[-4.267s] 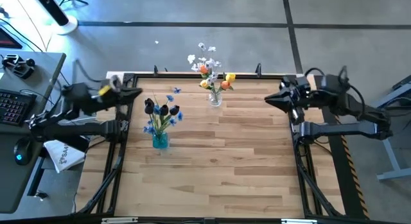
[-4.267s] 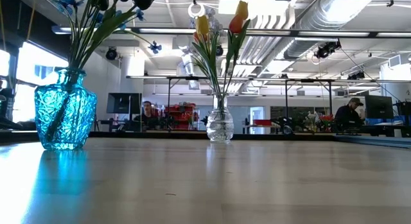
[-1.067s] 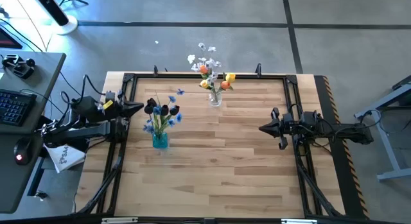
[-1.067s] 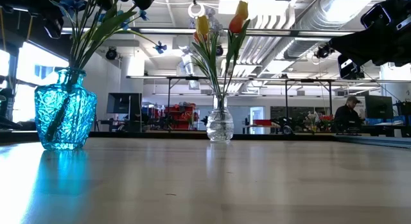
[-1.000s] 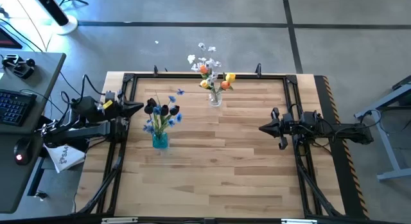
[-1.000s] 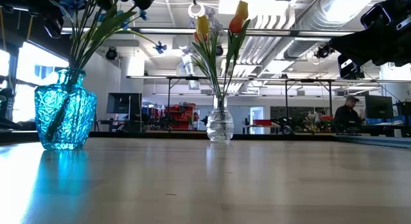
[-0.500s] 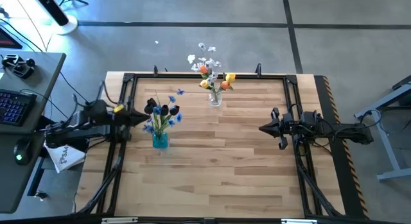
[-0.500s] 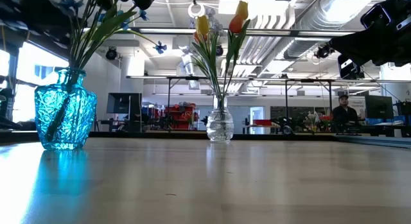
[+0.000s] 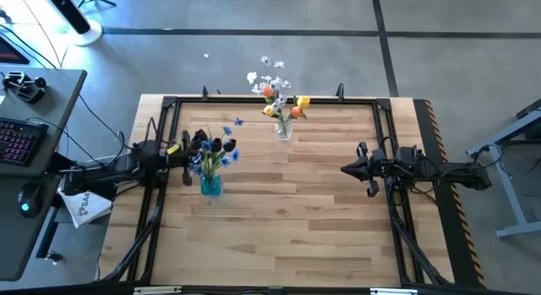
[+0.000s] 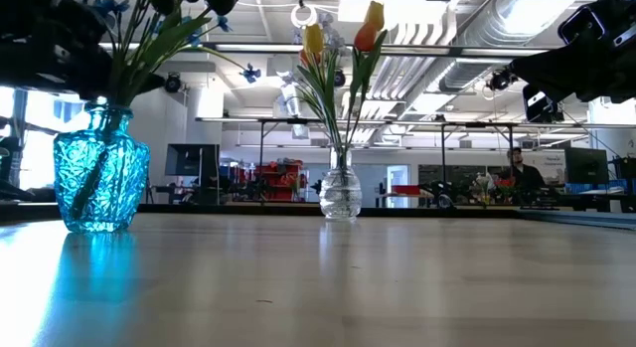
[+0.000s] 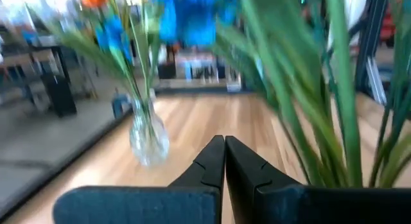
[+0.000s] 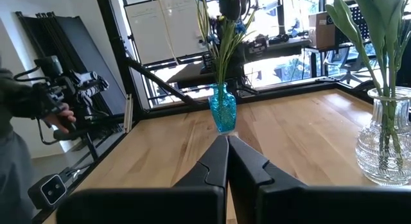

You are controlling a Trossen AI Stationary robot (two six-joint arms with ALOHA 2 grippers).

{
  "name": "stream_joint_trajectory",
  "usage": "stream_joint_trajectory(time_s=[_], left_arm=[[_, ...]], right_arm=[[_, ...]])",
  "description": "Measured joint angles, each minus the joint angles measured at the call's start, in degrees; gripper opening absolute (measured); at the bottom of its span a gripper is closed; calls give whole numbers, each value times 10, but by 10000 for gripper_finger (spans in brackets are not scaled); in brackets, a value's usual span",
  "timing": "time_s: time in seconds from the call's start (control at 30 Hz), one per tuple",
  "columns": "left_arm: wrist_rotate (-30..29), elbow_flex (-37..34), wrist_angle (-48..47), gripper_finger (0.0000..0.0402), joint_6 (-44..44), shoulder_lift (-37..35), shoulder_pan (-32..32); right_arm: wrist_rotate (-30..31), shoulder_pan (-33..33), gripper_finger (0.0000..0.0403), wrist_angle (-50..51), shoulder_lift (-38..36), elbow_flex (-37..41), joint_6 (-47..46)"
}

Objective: Sort flowers into vase by color
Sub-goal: Return to Home Position

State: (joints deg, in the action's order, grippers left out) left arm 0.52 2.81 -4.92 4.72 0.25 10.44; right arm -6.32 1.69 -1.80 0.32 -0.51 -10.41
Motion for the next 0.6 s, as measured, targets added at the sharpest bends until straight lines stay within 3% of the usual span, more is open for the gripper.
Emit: stream_joint_trajectory(time_s=[0.1,0.33,0.6], left_arm=[[-5,-22,58,0,15,1,0],[-12,-21,56,0,61,5,0],[-12,-21,54,0,0,6,0]], right_arm=[[-1,0,1,0,0,0,0],[-1,0,1,0,0,0,0],[-1,0,1,0,0,0,0]])
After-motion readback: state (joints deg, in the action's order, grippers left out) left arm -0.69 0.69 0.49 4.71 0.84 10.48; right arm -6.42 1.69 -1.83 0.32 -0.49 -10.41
